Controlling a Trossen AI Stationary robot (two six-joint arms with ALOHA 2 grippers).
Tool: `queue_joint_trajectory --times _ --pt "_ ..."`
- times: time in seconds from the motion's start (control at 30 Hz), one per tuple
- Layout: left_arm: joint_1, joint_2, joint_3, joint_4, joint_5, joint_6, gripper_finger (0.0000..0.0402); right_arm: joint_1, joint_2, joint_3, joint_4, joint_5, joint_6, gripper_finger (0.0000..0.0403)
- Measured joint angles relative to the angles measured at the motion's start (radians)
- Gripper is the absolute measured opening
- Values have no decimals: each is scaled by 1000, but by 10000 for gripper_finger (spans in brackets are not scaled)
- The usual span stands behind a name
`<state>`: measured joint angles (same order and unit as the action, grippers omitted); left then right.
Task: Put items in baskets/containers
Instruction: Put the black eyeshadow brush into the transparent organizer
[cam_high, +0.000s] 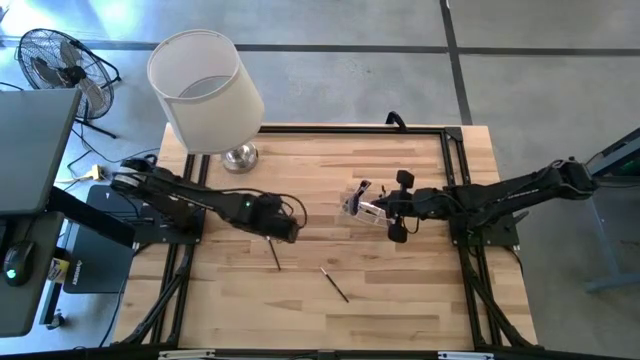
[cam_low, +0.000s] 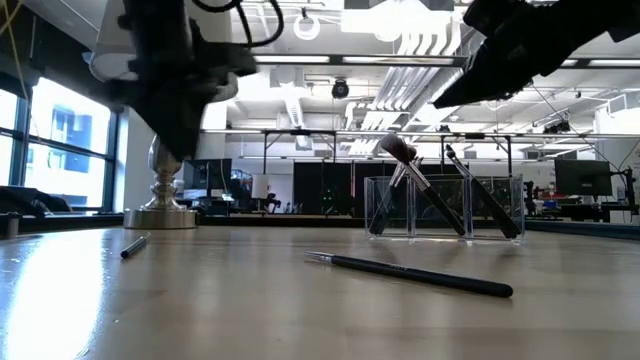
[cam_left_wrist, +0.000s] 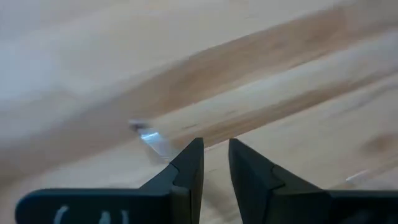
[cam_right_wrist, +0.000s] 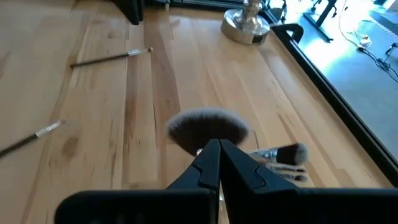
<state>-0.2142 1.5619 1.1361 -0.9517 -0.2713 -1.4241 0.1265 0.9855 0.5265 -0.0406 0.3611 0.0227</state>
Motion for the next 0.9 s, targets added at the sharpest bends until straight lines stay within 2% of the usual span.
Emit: queue_joint_trajectory --times 0.03,0.1,0.17,0.23,0.57,0.7,0.9 --pt "-9 -19 -34 40 -4 -67 72 0 0 0 -6 0 0 1" --pt "-24 -53 -101 -12 -1 -174 72 0 0 0 -6 0 2 2" --pt "-24 -53 -128 70 -1 -250 72 0 -3 -1 -17 -1 2 1" --pt "-22 -57 -164 43 11 -304 72 0 -2 -1 -16 0 1 1" --pt "42 -48 -263 100 62 -312 72 0 -19 -1 -36 -4 2 2" --pt "74 -45 -298 185 99 -269 72 0 -19 -1 -40 -4 8 1" --pt "99 -43 -318 228 99 -247 72 0 -19 -1 -46 -5 25 1"
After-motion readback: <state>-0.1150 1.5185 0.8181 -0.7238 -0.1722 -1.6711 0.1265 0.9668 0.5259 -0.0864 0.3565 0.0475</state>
